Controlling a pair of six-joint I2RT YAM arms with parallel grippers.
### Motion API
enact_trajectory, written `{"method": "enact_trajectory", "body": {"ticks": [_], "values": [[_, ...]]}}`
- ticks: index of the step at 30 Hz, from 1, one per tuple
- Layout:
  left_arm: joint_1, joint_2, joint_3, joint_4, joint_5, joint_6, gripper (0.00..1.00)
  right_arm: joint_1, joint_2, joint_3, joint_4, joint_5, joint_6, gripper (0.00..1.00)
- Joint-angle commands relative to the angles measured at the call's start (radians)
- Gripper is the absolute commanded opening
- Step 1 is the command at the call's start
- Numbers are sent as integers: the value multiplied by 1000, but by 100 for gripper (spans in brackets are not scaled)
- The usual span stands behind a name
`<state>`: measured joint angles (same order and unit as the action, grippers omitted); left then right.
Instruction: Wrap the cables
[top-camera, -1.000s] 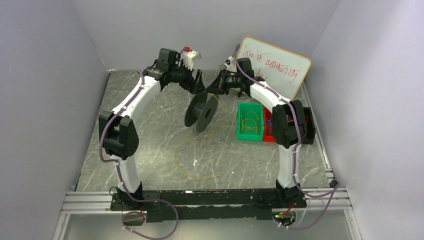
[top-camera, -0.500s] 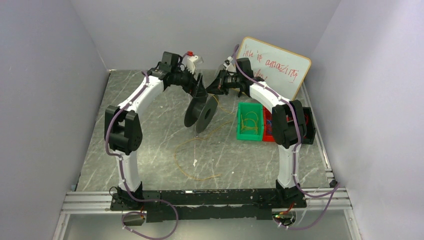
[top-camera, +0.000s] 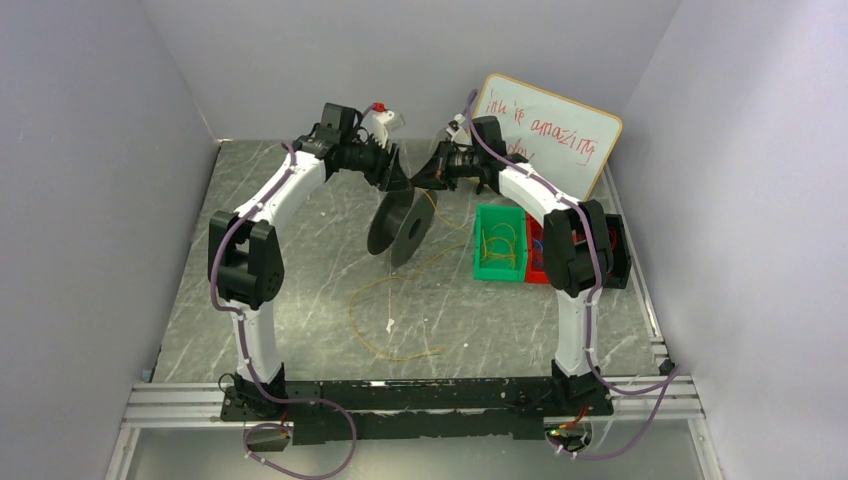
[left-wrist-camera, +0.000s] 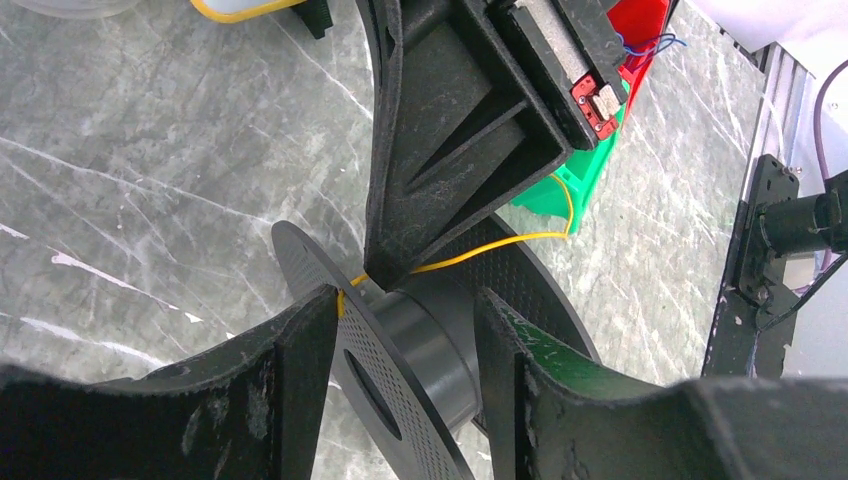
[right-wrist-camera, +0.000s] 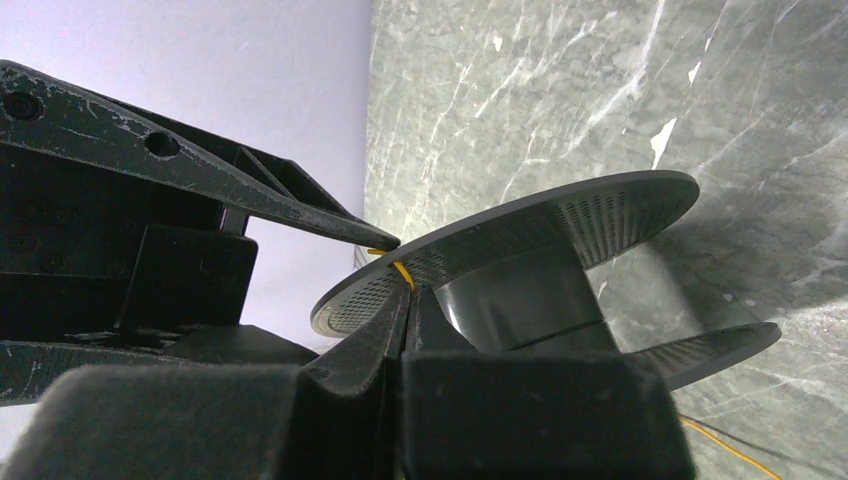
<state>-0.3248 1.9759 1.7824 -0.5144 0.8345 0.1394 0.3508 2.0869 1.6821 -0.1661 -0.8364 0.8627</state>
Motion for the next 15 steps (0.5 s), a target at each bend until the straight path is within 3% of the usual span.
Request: {"method": "enact_trajectory", "body": {"ticks": [1,10,15], "values": [[-3,-17,-8,1,57,31,58,4,-25,21,23,11,-18,0],[-2,-25,-26,-21,69,58,59,4,-17,26,22,15,-14,0],[-2,-21,-24,-24,82,62,45,4,-17,27,17,18,-17,0]]}}
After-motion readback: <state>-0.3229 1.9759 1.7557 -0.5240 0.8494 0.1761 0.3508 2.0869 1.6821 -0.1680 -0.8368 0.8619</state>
